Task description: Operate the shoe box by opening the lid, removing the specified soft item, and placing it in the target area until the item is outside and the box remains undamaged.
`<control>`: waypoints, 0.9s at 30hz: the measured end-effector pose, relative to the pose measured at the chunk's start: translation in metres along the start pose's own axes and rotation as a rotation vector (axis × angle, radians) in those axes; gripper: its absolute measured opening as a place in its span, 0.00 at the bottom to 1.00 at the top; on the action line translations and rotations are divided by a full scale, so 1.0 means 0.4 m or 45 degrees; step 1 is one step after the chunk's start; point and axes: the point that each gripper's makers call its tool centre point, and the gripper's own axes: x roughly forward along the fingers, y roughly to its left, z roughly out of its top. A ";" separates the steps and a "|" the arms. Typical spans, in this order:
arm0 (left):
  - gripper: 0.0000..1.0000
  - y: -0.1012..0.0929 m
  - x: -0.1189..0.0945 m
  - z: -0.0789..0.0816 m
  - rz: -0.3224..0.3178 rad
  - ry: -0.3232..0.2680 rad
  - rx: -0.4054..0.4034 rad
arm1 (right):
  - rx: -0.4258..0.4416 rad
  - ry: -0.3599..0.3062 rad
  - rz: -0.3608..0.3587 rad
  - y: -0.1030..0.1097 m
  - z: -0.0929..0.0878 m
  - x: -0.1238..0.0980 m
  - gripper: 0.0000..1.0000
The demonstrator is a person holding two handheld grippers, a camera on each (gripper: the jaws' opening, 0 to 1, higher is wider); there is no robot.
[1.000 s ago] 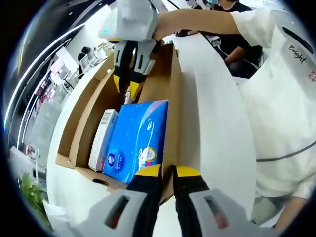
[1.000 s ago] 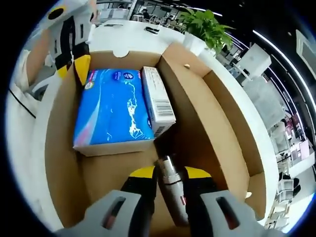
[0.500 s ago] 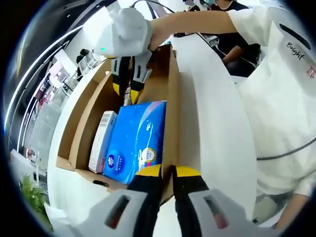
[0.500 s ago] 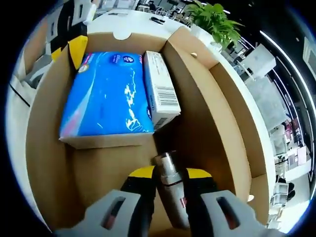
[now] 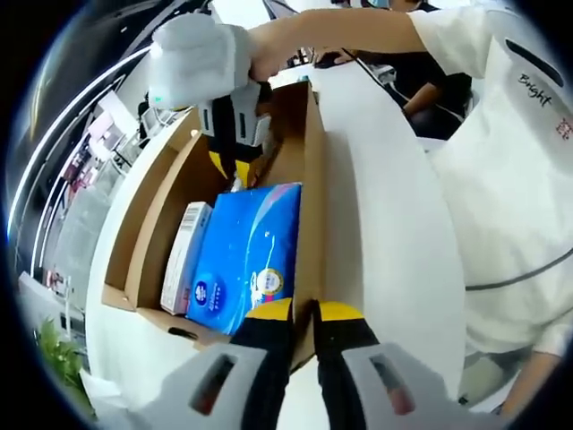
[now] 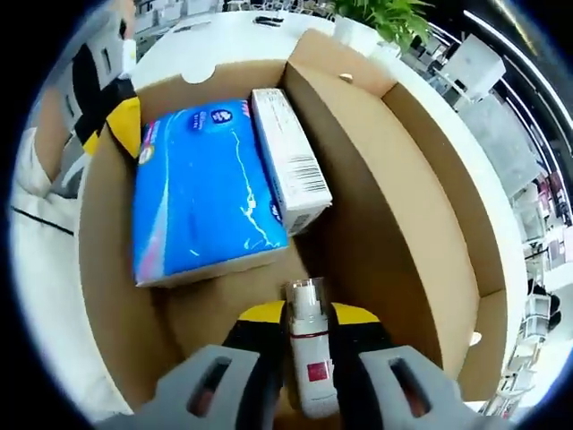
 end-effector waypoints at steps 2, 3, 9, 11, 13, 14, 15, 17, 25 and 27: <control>0.07 0.000 0.000 0.000 0.001 -0.002 -0.002 | -0.085 0.000 0.043 0.006 0.004 0.004 0.17; 0.08 0.000 0.000 0.000 0.001 -0.003 -0.002 | -0.162 -0.035 0.050 0.008 0.017 0.005 0.21; 0.07 0.000 0.000 0.000 -0.004 -0.006 -0.005 | -0.135 -0.010 0.064 0.011 0.033 -0.001 0.23; 0.07 0.000 0.000 0.000 -0.003 -0.008 -0.005 | -0.162 0.079 0.089 0.018 0.013 0.006 0.23; 0.08 0.001 0.000 0.000 -0.002 -0.010 -0.006 | -0.201 0.105 0.093 0.025 0.009 0.018 0.23; 0.08 0.001 0.000 0.000 -0.001 -0.011 -0.005 | -0.199 0.117 0.102 0.032 0.005 0.023 0.22; 0.08 0.001 0.000 0.000 0.000 -0.012 -0.005 | -0.189 0.132 0.111 0.038 0.004 0.026 0.20; 0.08 0.001 0.000 0.001 0.000 -0.016 -0.006 | -0.200 0.171 0.132 0.051 0.002 0.024 0.20; 0.08 0.001 0.001 0.000 0.006 -0.014 -0.002 | -0.329 0.314 0.263 0.065 -0.009 0.034 0.20; 0.08 0.001 0.002 0.000 0.007 -0.015 -0.004 | -0.332 0.320 0.300 0.066 -0.008 0.035 0.19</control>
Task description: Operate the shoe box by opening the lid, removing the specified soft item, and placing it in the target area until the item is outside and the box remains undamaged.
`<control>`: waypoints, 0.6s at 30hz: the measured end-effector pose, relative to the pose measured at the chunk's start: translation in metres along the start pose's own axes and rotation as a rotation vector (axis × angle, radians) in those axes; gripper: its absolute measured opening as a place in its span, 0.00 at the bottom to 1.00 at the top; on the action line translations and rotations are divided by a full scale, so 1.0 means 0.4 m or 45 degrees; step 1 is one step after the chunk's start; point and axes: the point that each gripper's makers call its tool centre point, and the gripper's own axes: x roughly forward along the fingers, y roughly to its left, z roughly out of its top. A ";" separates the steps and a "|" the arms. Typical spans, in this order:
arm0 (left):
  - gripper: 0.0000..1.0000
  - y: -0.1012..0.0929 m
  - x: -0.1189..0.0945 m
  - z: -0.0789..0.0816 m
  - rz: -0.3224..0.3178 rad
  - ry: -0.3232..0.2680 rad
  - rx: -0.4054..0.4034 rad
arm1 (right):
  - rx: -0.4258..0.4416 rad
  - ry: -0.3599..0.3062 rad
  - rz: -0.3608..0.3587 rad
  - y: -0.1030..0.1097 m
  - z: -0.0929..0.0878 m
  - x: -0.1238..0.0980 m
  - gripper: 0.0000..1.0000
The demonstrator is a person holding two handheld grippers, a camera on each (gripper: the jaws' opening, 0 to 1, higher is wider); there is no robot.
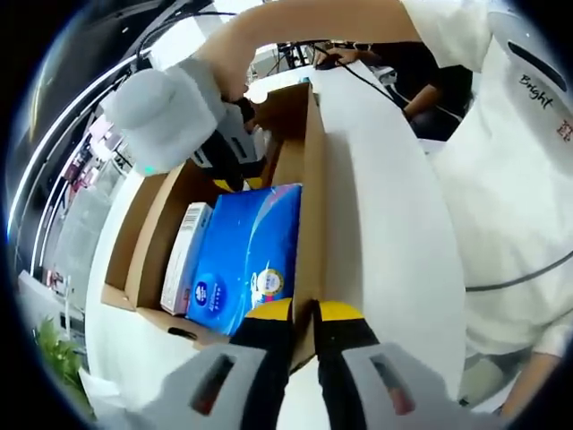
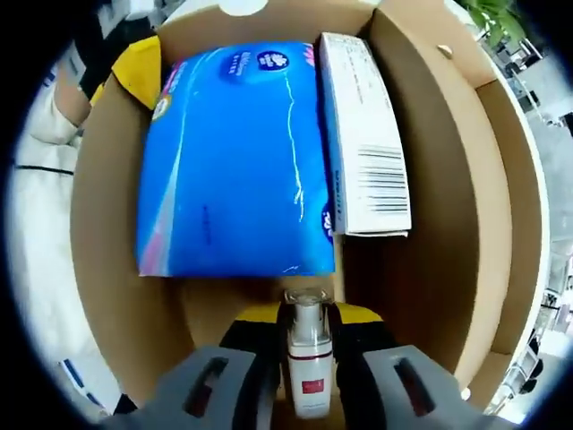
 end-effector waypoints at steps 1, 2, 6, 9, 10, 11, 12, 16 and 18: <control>0.08 0.000 0.000 0.000 -0.001 0.001 -0.001 | 0.012 0.006 0.004 0.003 -0.003 0.000 0.19; 0.08 0.000 0.000 0.000 -0.001 0.002 -0.001 | -0.010 0.004 0.002 0.008 -0.005 -0.002 0.19; 0.08 0.000 0.001 0.000 -0.003 0.005 -0.007 | -0.045 -0.001 -0.033 -0.004 -0.005 -0.003 0.19; 0.06 -0.003 0.002 0.000 -0.018 0.014 -0.047 | 0.169 0.010 -0.017 -0.020 -0.016 -0.002 0.19; 0.06 -0.002 0.004 0.001 -0.019 0.021 -0.039 | 0.204 0.005 -0.015 -0.017 -0.022 -0.003 0.18; 0.06 0.000 0.004 0.000 -0.021 0.027 -0.039 | 0.184 -0.016 -0.029 -0.008 -0.022 -0.004 0.18; 0.06 -0.001 0.004 -0.001 -0.024 0.027 -0.038 | 0.116 -0.044 -0.072 -0.011 -0.018 -0.006 0.18; 0.07 -0.001 0.002 0.000 -0.021 0.007 -0.026 | 0.133 -0.107 -0.171 -0.020 -0.015 -0.014 0.18; 0.07 -0.001 0.002 0.000 -0.021 0.008 -0.022 | 0.174 -0.155 -0.227 -0.031 -0.008 -0.028 0.18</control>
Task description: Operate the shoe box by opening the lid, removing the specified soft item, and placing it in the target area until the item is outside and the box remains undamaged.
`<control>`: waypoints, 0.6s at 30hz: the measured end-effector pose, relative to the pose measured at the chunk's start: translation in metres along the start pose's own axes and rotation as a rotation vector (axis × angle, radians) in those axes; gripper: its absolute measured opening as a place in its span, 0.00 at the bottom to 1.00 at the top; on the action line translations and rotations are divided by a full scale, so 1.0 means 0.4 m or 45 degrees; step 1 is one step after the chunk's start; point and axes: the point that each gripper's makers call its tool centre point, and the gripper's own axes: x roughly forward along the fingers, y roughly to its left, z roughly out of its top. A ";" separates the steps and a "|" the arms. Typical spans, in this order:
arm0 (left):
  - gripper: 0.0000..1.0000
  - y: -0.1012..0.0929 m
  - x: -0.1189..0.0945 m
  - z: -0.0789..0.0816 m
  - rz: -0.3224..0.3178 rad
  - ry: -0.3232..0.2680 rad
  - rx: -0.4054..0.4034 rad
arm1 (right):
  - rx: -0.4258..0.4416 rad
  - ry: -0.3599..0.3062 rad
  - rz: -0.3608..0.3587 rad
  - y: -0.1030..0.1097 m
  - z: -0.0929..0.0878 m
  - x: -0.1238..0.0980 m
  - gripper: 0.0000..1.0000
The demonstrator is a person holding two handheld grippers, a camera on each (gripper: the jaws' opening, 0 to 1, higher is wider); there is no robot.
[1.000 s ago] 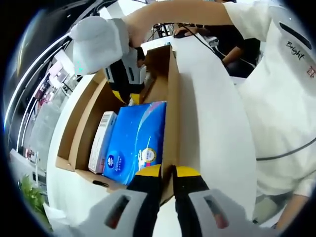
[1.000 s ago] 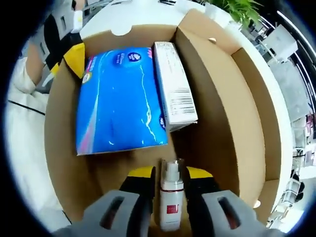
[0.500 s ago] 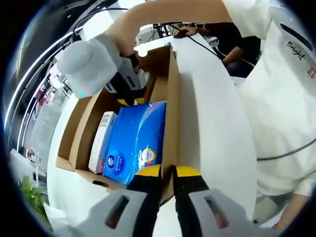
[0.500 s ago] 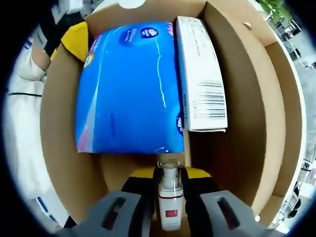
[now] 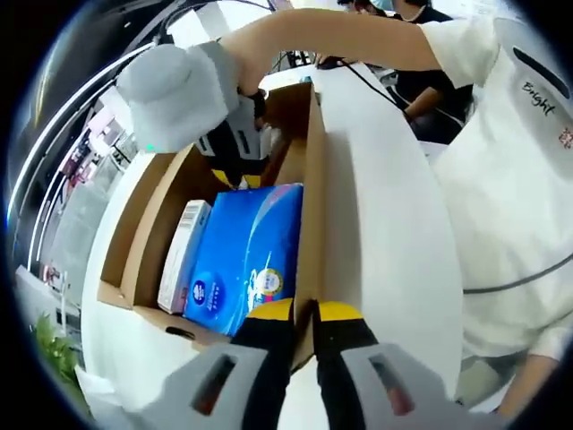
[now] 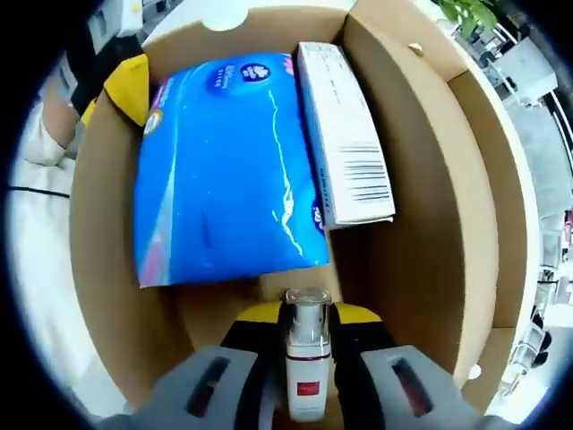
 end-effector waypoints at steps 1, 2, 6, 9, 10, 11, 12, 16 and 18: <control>0.07 0.000 0.000 0.000 0.000 0.000 0.000 | 0.031 -0.010 -0.012 -0.002 0.000 -0.007 0.18; 0.07 0.000 0.000 0.000 0.001 0.001 0.001 | 0.071 -0.051 -0.027 -0.003 0.006 -0.022 0.18; 0.07 0.000 -0.001 0.000 0.012 -0.005 0.010 | 0.308 -0.311 -0.116 -0.031 0.043 -0.068 0.18; 0.07 -0.001 -0.001 0.000 0.008 0.000 0.014 | 0.357 -0.439 -0.104 -0.025 0.050 -0.078 0.18; 0.07 -0.001 -0.001 0.000 0.007 0.000 0.017 | 0.384 -0.501 -0.114 -0.026 0.056 -0.085 0.18; 0.07 -0.001 -0.001 0.000 0.005 -0.001 0.019 | 0.398 -0.531 -0.107 -0.022 0.055 -0.092 0.18; 0.07 -0.001 -0.001 0.000 0.004 -0.001 0.018 | 0.420 -0.556 -0.127 -0.027 0.053 -0.099 0.18; 0.07 -0.001 -0.001 0.000 0.000 -0.002 0.021 | 0.444 -0.664 -0.214 -0.041 0.061 -0.133 0.18; 0.07 -0.001 -0.001 0.000 -0.003 -0.002 0.019 | 0.549 -0.802 -0.240 -0.060 0.080 -0.157 0.18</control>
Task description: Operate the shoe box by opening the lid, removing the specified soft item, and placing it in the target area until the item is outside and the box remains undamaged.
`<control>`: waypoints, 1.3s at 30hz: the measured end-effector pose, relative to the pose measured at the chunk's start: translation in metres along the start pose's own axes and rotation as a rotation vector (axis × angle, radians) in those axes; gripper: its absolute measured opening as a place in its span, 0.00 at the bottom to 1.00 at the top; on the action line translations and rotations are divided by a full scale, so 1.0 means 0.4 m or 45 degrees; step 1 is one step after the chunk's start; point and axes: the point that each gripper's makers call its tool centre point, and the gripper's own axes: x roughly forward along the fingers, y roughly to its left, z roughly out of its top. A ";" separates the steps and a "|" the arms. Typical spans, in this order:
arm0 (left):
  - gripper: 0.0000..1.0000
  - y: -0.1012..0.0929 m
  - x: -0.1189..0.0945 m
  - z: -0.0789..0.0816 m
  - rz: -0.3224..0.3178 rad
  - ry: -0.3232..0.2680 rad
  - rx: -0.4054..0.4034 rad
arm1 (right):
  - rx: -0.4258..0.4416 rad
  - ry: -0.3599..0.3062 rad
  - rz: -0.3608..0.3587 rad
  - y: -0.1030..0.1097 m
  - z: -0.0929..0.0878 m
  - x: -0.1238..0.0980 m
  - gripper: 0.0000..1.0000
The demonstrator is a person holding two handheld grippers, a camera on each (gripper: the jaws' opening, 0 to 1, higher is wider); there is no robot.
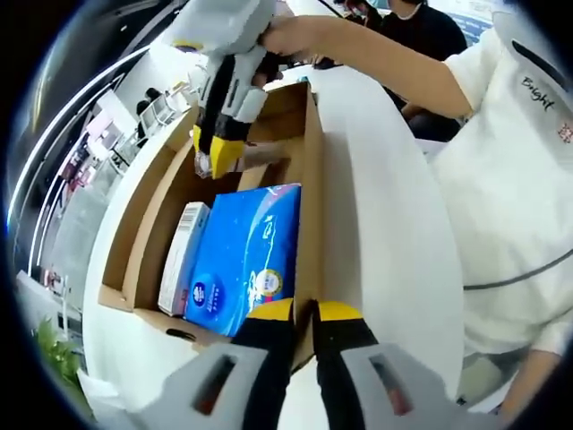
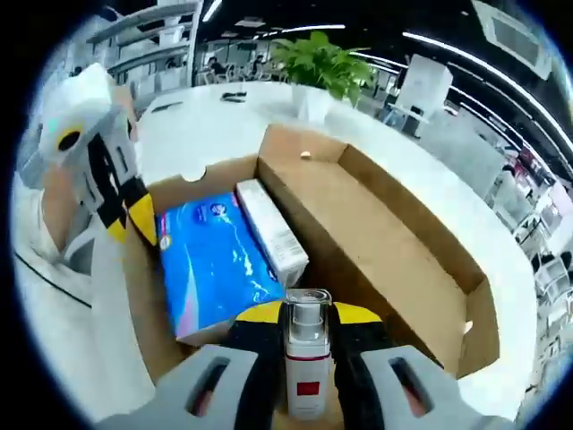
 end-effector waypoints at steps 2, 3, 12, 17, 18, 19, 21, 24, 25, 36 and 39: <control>0.07 0.000 0.000 0.000 -0.003 0.002 0.002 | 0.057 -0.212 -0.144 -0.042 0.046 -0.008 0.18; 0.07 0.000 0.000 0.000 -0.005 0.004 -0.001 | 0.124 -0.202 -0.150 -0.039 0.035 -0.007 0.18; 0.07 -0.001 0.000 0.000 -0.006 0.001 0.002 | 0.193 -0.383 -0.173 -0.047 0.066 -0.050 0.18; 0.07 0.000 0.000 0.000 0.001 -0.002 0.004 | 0.240 -0.499 -0.211 -0.080 0.083 -0.095 0.18; 0.07 0.000 -0.001 0.001 0.002 -0.003 0.003 | 0.252 -0.487 -0.205 -0.083 0.077 -0.096 0.18; 0.07 0.000 -0.001 0.001 0.002 -0.004 0.004 | 0.263 -0.492 -0.206 -0.082 0.076 -0.100 0.18; 0.07 -0.001 -0.001 0.001 0.001 -0.003 0.000 | 0.276 -0.583 -0.215 -0.084 0.087 -0.118 0.18; 0.07 -0.001 0.000 0.001 0.001 0.004 0.003 | 0.263 -0.578 -0.162 -0.068 0.081 -0.118 0.18; 0.07 -0.001 0.000 0.001 0.000 0.006 0.003 | 0.265 -0.611 -0.177 -0.071 0.087 -0.123 0.18; 0.07 -0.001 -0.001 0.000 0.009 -0.002 0.007 | 0.232 -0.701 -0.246 -0.074 0.102 -0.164 0.18; 0.07 -0.001 -0.001 0.000 0.011 -0.003 0.009 | 0.224 -0.709 -0.273 -0.078 0.103 -0.176 0.18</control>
